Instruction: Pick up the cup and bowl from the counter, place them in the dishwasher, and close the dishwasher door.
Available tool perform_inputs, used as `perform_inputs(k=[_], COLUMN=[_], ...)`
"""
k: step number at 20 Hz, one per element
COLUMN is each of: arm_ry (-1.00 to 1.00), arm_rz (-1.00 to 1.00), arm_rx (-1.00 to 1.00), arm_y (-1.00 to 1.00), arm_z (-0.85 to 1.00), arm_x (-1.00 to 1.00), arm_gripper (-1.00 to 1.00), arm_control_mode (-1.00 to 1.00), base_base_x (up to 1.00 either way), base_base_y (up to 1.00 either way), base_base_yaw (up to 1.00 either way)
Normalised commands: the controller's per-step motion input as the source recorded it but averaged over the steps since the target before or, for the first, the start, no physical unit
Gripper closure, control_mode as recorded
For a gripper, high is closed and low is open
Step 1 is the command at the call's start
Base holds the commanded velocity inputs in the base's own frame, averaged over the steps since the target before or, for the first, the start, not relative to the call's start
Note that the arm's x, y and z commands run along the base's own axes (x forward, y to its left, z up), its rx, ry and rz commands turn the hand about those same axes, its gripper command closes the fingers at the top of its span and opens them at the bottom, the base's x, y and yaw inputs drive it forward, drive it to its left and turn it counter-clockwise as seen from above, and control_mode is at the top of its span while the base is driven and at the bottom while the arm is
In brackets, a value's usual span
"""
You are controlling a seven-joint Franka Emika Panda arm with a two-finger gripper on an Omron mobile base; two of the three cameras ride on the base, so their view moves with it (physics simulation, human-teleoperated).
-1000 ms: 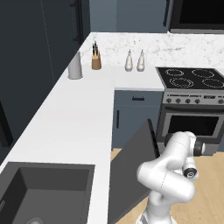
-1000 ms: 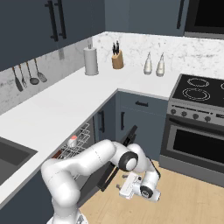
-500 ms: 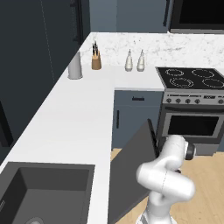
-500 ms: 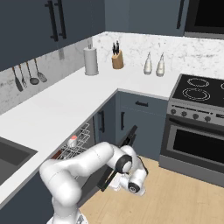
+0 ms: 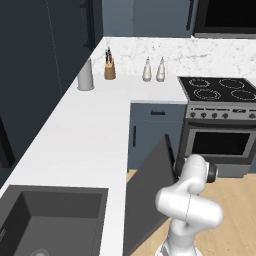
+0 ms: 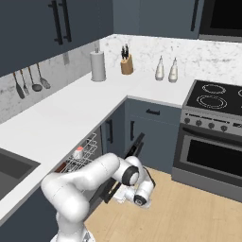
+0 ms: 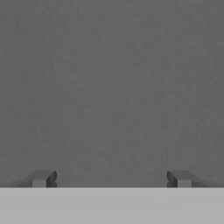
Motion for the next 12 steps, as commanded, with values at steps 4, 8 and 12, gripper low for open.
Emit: perform_inputs(k=[4, 8, 12], arm_ry=[-0.01, -0.01, 0.0], arm_rz=[0.01, 0.0, 0.0], arm_rx=[0.0, 0.0, 0.0], arm_y=[1.0, 1.0, 1.0], arm_z=[0.42, 0.39, 0.31], arm_x=[0.43, 0.57, 0.64], arm_gripper=[-1.0, -1.0, -1.0], arm_control_mode=[-1.0, -1.0, -1.0], base_base_x=[0.0, 0.0, 0.0], base_base_y=[0.0, 0.0, 0.0], base_base_yaw=[0.0, 0.0, 0.0])
